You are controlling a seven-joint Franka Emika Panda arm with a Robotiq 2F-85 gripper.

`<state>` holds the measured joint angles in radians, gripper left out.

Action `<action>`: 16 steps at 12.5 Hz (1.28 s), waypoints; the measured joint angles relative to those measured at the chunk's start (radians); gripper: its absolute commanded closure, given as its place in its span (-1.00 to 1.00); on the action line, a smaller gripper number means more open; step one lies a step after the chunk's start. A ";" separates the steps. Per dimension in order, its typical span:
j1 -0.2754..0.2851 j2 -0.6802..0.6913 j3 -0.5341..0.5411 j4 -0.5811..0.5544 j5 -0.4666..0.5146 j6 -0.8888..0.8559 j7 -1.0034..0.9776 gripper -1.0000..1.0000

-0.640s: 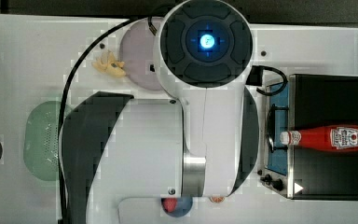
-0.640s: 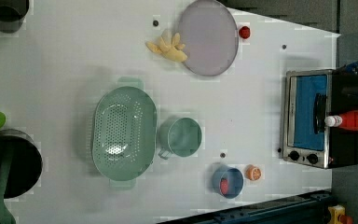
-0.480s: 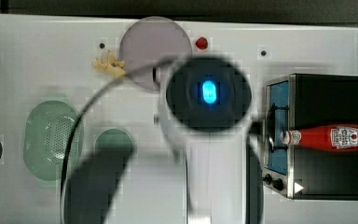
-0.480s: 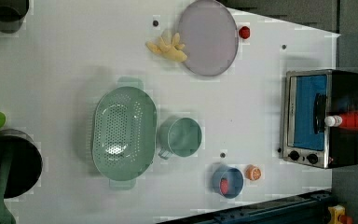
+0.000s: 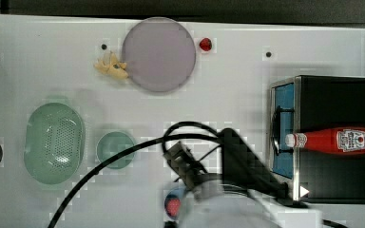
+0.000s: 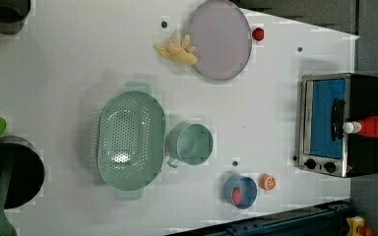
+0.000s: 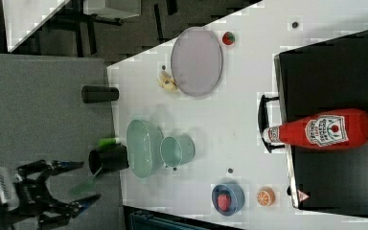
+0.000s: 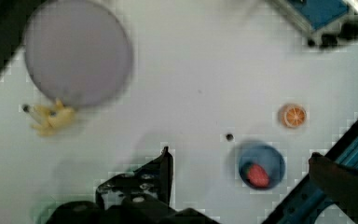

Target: Pick Ketchup from oven and place it on table.

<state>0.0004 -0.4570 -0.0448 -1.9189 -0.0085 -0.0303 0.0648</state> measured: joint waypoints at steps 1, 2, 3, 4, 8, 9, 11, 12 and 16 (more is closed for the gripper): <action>0.003 0.012 -0.029 0.010 -0.002 0.001 0.000 -1.00; 0.003 0.032 -0.067 0.011 0.001 0.017 0.000 -1.00; 0.002 0.058 -0.111 0.004 0.001 0.052 0.000 -1.00; -0.001 0.092 -0.158 -0.002 0.000 0.084 0.000 -1.00; -0.044 0.234 -0.352 -0.030 0.012 0.171 0.000 -1.00; -0.050 0.268 -0.406 -0.037 0.022 0.223 0.000 -1.00; -0.064 0.325 -0.487 -0.043 0.016 0.291 0.000 -1.00; -0.076 0.350 -0.507 -0.048 0.007 0.357 0.000 -1.00; -0.097 0.504 -0.549 -0.019 0.003 0.536 0.000 -1.00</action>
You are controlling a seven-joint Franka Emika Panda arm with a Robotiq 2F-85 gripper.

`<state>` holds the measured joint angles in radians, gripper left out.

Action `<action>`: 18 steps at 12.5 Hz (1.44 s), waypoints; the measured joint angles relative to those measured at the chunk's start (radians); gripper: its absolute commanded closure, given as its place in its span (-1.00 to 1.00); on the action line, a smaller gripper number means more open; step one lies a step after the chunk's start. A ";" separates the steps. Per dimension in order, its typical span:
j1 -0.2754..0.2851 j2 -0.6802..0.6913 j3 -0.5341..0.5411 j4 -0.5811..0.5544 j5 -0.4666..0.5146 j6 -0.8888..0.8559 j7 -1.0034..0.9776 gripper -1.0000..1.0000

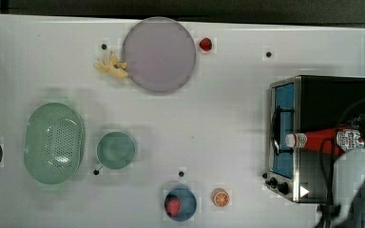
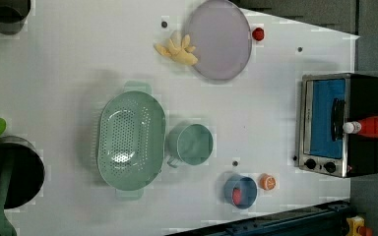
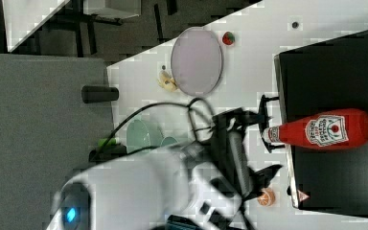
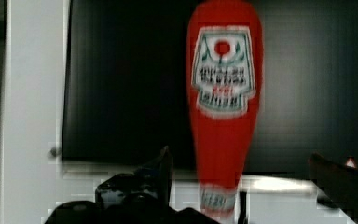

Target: Pick Ketchup from oven and place it on table.

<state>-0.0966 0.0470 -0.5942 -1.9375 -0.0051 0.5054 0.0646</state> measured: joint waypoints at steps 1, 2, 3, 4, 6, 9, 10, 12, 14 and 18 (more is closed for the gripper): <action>0.008 0.057 -0.022 0.021 -0.009 0.014 0.000 -1.00; 0.010 0.109 -0.036 0.027 -0.004 0.045 0.000 -1.00; 0.004 0.155 -0.037 0.026 0.004 0.058 0.000 -1.00; 0.001 0.185 -0.034 0.007 0.030 0.061 0.000 -1.00; 0.002 0.239 -0.032 -0.010 0.145 0.086 0.000 -1.00; 0.001 0.280 -0.026 -0.004 0.176 0.152 0.000 -1.00; -0.002 0.286 -0.020 -0.003 0.174 0.178 0.000 -1.00; 0.018 0.284 -0.044 -0.010 0.179 0.187 0.000 -1.00; 0.016 0.285 -0.053 -0.010 0.171 0.188 -0.001 -0.92; -0.009 0.283 -0.054 -0.005 0.186 0.206 -0.001 -0.29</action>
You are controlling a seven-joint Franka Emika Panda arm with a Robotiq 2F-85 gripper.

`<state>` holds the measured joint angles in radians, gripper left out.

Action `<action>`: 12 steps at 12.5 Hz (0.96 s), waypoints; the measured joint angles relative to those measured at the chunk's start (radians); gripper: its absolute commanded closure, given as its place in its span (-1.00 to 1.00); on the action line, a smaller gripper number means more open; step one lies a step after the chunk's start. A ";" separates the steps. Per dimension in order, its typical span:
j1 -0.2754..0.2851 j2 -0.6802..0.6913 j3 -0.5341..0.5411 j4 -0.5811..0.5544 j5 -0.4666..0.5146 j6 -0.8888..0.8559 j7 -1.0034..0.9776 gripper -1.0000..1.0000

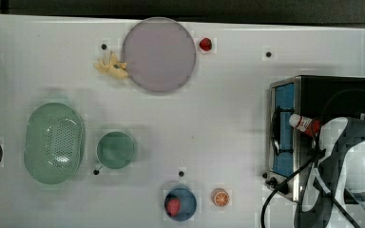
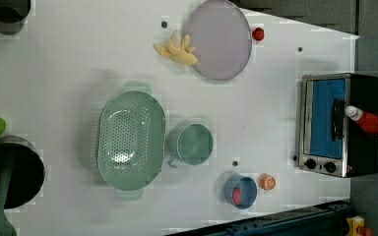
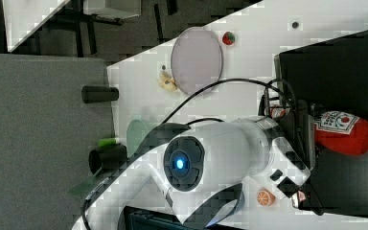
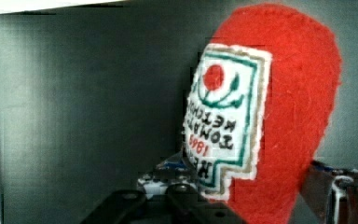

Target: Pick Ketchup from oven and place it on table.

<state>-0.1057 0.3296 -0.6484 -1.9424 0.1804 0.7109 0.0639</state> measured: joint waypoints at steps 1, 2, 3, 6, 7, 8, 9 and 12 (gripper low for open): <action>-0.001 0.004 -0.001 0.009 -0.008 -0.001 0.000 -0.29; 0.007 0.004 -0.008 0.010 -0.009 0.009 0.000 -0.29; 0.012 0.005 -0.013 0.012 -0.008 0.007 0.000 -0.29; 0.015 0.005 -0.011 0.057 -0.032 -0.024 -0.021 -0.29; 0.017 0.005 -0.005 0.102 -0.035 -0.071 -0.042 -0.29; 0.021 -0.003 0.002 0.155 -0.049 -0.152 -0.058 -0.29; 0.025 -0.035 0.018 0.193 -0.080 -0.256 -0.069 -0.29; 0.074 -0.180 0.074 0.290 -0.073 -0.484 -0.112 -0.29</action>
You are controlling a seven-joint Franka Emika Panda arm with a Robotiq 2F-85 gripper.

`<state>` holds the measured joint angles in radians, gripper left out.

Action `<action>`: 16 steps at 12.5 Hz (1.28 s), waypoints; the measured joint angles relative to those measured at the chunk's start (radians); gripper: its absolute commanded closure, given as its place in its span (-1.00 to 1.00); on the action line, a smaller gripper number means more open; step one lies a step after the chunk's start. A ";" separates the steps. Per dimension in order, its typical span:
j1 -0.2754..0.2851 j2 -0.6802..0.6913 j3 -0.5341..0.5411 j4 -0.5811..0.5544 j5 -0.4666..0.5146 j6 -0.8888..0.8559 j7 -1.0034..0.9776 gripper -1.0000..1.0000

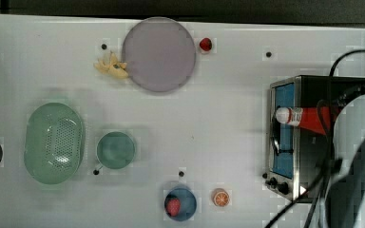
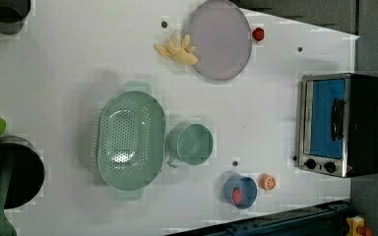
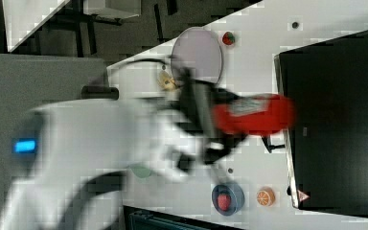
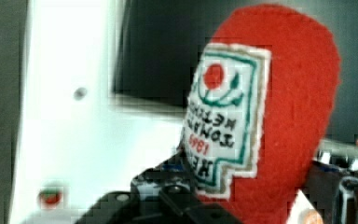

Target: Pick Ketchup from oven and place it on table.

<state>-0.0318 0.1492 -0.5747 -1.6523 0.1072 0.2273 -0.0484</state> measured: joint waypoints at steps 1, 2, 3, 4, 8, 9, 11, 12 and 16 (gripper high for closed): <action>0.033 -0.052 0.015 0.020 -0.005 -0.031 0.000 -0.29; 0.054 -0.100 0.051 0.032 -0.020 -0.037 0.000 -0.29; 0.077 -0.129 0.084 0.061 -0.038 -0.037 0.000 -0.29; 0.090 -0.142 0.128 0.085 -0.038 -0.048 -0.001 -0.29; 0.114 -0.141 0.345 0.059 -0.041 -0.070 0.003 -0.29; 0.124 -0.137 0.393 0.009 -0.035 -0.064 0.007 -0.29; 0.162 -0.126 0.465 -0.125 -0.057 -0.075 0.042 -0.29; 0.184 -0.112 0.485 -0.193 -0.074 -0.068 0.063 -0.29; 0.213 -0.041 0.512 -0.455 -0.099 0.215 0.150 -0.29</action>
<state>0.1815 0.1078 -0.0627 -2.1074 0.0079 0.4426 0.1021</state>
